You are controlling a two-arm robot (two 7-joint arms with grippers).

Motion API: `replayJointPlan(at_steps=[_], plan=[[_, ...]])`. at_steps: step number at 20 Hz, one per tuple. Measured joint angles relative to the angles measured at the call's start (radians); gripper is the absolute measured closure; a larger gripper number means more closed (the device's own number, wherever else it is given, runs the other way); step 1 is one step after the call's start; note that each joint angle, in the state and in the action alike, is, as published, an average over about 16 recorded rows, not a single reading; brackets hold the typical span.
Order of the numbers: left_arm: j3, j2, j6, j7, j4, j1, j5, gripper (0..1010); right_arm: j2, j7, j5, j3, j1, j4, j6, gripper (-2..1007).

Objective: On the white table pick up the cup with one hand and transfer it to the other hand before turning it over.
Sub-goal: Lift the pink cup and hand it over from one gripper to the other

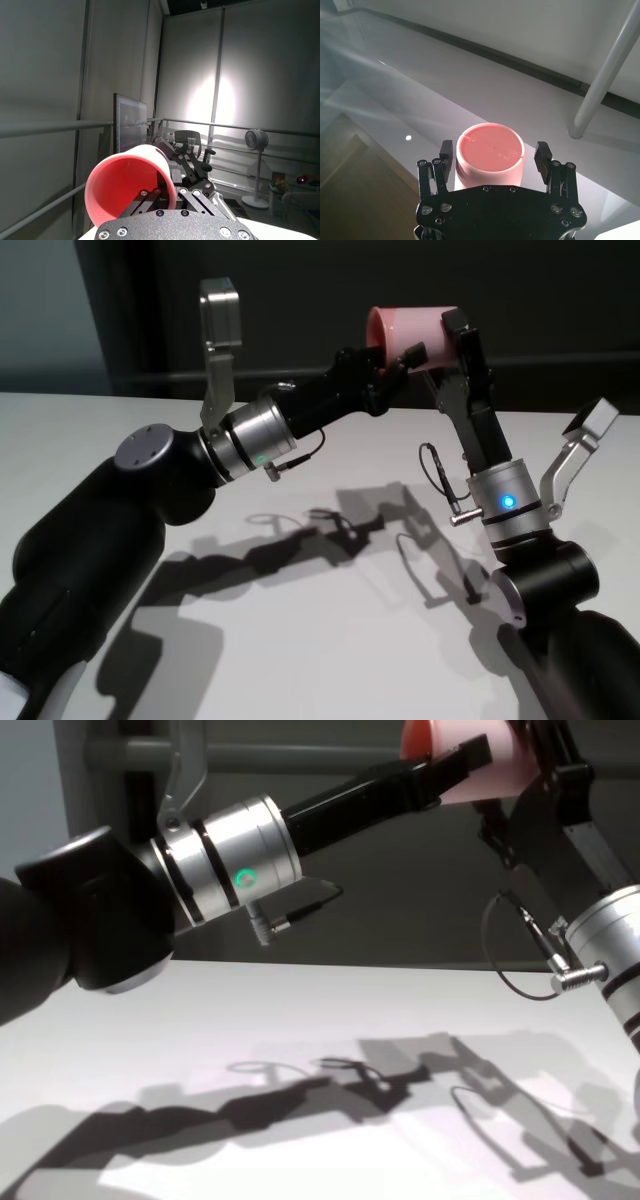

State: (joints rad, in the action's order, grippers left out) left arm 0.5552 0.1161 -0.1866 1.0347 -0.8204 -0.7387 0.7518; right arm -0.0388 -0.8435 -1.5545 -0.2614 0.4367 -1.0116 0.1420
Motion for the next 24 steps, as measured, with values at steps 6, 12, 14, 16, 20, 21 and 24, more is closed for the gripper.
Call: replayJointPlan(at_steps=[6,12,14,16,20,21,24], plan=[[0.0,0.0,0.0,0.0,0.0,0.0,0.0,958,-0.004,0.002,-0.002,-0.005,-0.002,-0.004,-0.008,26],[0.0,0.0,0.0,0.0,0.0,0.0,0.0,958,-0.005,0.003,-0.002,-0.005,-0.004,-0.006,-0.01,108],[0.0,0.0,0.0,-0.001,0.0,0.0,0.0,958,-0.005,0.003,-0.002,-0.004,-0.004,-0.006,-0.009,140],[0.0,0.0,0.0,-0.001,0.0,0.0,0.0,958,-0.005,0.002,-0.002,-0.004,-0.004,-0.007,-0.008,172],[0.0,0.0,0.0,-0.001,0.0,0.0,0.0,958,-0.005,0.002,-0.002,-0.003,-0.004,-0.007,-0.007,228],[0.0,0.0,0.0,-0.001,0.0,0.0,0.0,958,-0.005,0.002,-0.002,-0.003,-0.004,-0.007,-0.007,238],[0.0,0.0,0.0,-0.001,0.0,0.0,0.0,958,-0.004,0.002,-0.002,-0.003,-0.004,-0.007,-0.006,257]])
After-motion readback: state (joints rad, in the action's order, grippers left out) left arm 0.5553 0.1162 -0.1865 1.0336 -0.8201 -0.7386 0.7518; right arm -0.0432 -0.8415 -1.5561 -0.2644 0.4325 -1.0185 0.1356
